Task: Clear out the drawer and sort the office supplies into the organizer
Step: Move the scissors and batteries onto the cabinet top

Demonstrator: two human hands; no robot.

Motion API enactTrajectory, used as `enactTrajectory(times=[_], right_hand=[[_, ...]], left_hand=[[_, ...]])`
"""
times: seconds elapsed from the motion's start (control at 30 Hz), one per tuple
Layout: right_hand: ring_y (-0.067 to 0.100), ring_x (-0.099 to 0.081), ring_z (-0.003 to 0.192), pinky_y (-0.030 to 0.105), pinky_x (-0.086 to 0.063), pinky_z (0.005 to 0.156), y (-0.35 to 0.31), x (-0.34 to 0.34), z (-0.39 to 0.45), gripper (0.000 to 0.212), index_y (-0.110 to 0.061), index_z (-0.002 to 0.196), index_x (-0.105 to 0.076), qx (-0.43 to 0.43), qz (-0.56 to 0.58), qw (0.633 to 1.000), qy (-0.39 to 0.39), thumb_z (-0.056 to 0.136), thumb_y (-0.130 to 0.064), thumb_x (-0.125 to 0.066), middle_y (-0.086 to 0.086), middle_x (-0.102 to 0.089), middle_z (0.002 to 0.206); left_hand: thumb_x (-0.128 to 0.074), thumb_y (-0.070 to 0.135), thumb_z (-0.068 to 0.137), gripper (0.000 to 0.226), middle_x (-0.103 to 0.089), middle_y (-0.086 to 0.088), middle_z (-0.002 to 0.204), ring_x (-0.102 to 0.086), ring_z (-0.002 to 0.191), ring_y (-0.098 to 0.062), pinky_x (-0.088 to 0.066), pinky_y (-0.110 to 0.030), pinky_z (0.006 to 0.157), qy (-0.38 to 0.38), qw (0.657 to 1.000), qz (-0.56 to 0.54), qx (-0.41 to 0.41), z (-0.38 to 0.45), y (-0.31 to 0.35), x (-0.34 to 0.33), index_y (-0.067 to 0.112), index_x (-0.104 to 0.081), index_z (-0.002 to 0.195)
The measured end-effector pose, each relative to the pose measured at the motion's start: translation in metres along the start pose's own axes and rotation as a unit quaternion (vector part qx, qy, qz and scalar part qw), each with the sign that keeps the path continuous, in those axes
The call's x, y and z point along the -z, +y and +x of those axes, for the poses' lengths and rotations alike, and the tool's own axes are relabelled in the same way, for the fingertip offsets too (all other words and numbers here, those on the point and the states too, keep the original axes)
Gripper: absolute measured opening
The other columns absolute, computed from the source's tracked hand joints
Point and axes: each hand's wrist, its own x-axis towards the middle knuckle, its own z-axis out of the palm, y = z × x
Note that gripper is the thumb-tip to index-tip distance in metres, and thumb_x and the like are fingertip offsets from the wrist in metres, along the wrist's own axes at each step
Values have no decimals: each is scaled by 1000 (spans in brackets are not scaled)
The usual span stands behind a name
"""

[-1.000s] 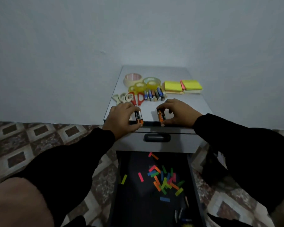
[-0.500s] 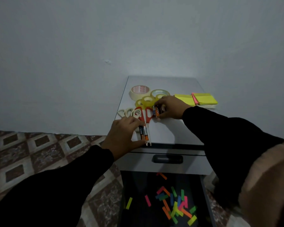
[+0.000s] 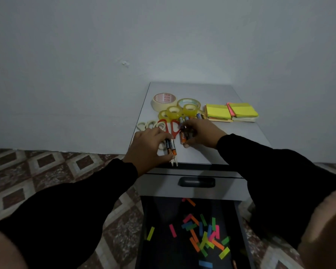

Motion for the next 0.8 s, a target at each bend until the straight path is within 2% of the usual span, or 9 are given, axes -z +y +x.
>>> enactTrajectory(times=[0.07, 0.13, 0.23, 0.3, 0.37, 0.47, 0.57, 0.7, 0.8], right_hand=[[24, -54, 112, 31, -42, 93, 2, -2, -2, 69, -14, 130, -50, -5, 27, 999, 18, 68, -19, -81, 9, -57, 125], [24, -55, 107, 28, -41, 86, 4, -1, -6, 72, -13, 129, -50, -13, 62, 997, 34, 65, -17, -83, 9, -58, 122], [20, -56, 91, 29, -45, 82, 10, 4, -14, 73, -13, 130, -48, -31, 123, 991, 47, 65, -12, -83, 8, -59, 113], [22, -59, 89, 37, -48, 88, 17, 7, -21, 70, -11, 129, -49, -47, 146, 987, 54, 67, -7, -81, 10, -60, 113], [26, -63, 91, 39, -48, 90, 28, 10, -28, 67, -11, 127, -50, -73, 164, 982, 60, 68, -6, -80, 10, -60, 115], [23, -63, 82, 36, -53, 83, 43, 13, -38, 57, -12, 122, -54, -102, 200, 973, 57, 71, -2, -76, 8, -62, 111], [21, -62, 81, 32, -53, 77, 53, 14, -45, 54, -13, 122, -54, -114, 211, 969, 54, 73, -1, -74, 6, -61, 107], [21, -61, 83, 34, -55, 77, 55, 13, -45, 54, -10, 122, -54, -117, 242, 962, 53, 73, -1, -75, 6, -60, 103], [21, -59, 83, 36, -55, 78, 52, 10, -41, 53, -10, 121, -54, -118, 256, 958, 56, 72, -2, -75, 5, -59, 101]], left_hand=[[-49, 56, 67, 55, -65, -4, 90, -62, 80, -27, -32, -32, 75, -6, 1000, -13, 10, 5, 3, 0, 15, -68, 98], [-47, 62, 65, 62, -61, -2, 99, -57, 95, -24, -30, -33, 82, -33, 998, -34, 37, 13, 8, 2, 20, -65, 107], [-63, 54, 74, 53, -54, 4, 109, -47, 110, -18, -27, -33, 92, -80, 992, -53, 79, 31, 17, -1, 26, -59, 119], [-68, 45, 78, 47, -54, 4, 112, -46, 112, -18, -27, -34, 95, -89, 991, -54, 89, 44, 23, -8, 28, -58, 120], [-69, 46, 77, 48, -57, 2, 115, -50, 112, -20, -33, -37, 98, -95, 989, -56, 98, 55, 29, -19, 28, -59, 120], [-68, 48, 77, 51, -58, -1, 120, -49, 116, -23, -36, -38, 96, -119, 987, -36, 100, 69, 40, -33, 29, -57, 124], [-63, 48, 82, 53, -51, 0, 131, -42, 122, -24, -28, -38, 98, -154, 984, 2, 89, 74, 47, -43, 30, -51, 130], [-59, 49, 84, 54, -47, 0, 136, -38, 125, -25, -26, -40, 101, -171, 980, 33, 101, 79, 48, -48, 30, -47, 134], [-58, 49, 84, 52, -48, -2, 131, -39, 123, -25, -27, -40, 100, -173, 977, 52, 112, 81, 47, -47, 31, -49, 132]])
